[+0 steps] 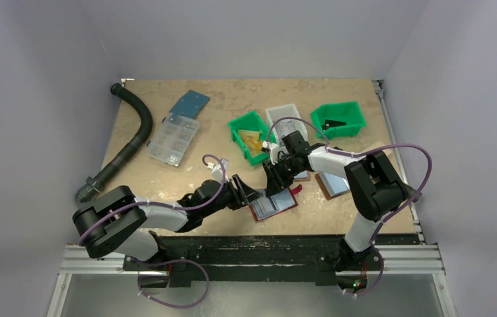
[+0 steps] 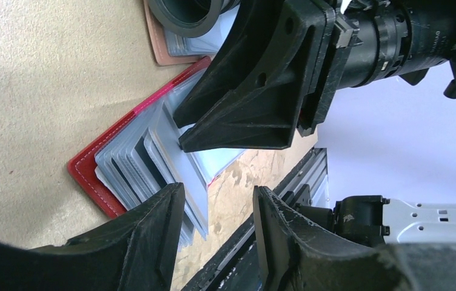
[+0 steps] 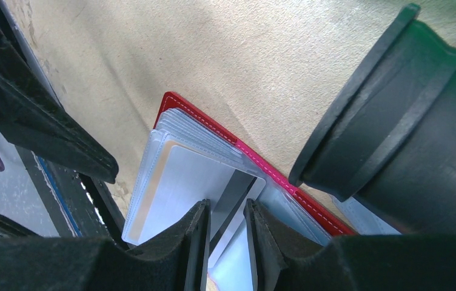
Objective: Take the credit cards out of the card holder
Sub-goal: Remove the credit card from the card holder.
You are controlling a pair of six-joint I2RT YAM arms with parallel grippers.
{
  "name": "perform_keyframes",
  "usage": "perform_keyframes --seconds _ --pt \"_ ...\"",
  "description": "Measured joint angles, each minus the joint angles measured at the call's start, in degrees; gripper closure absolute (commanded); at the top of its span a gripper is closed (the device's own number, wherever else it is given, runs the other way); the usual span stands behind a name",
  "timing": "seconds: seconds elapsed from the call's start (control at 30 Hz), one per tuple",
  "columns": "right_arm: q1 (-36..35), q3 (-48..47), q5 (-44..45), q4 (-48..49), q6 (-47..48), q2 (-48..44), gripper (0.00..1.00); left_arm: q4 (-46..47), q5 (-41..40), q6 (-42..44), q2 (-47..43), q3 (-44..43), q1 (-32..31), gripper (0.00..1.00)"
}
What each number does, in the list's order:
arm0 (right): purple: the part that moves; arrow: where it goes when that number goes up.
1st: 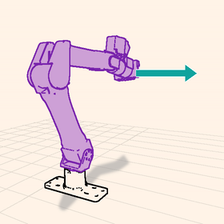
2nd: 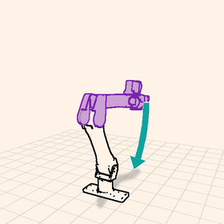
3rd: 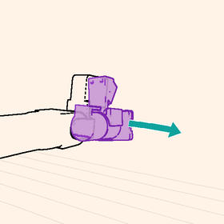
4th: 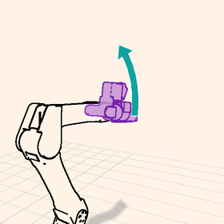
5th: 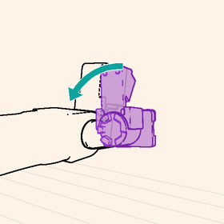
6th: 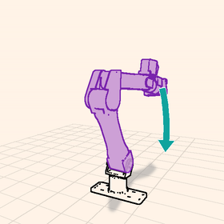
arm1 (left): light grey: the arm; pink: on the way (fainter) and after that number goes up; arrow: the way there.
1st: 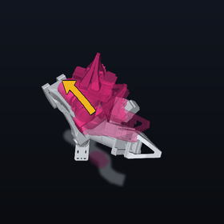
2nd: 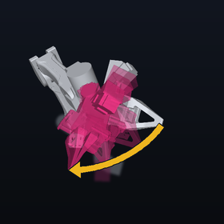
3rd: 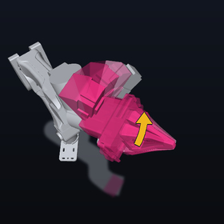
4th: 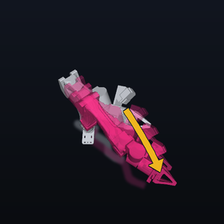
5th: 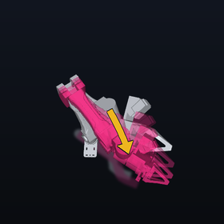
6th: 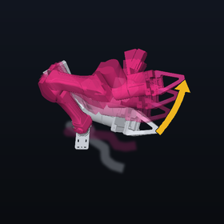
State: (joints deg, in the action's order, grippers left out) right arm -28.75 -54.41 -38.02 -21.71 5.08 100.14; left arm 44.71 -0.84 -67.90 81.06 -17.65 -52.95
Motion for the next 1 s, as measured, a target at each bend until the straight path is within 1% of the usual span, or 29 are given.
perform_keyframes --seconds 0.57,1.0 --pt "0.0 0.0 0.0 0.0 0.0 0.0 0.65 5.1 0.4 -0.3 5.3 0.0 0.0 0.51" --pt "0.0 0.0 0.0 0.0 0.0 0.0 0.65 6.8 0.4 -0.5 5.2 0.0 0.0 0.52"
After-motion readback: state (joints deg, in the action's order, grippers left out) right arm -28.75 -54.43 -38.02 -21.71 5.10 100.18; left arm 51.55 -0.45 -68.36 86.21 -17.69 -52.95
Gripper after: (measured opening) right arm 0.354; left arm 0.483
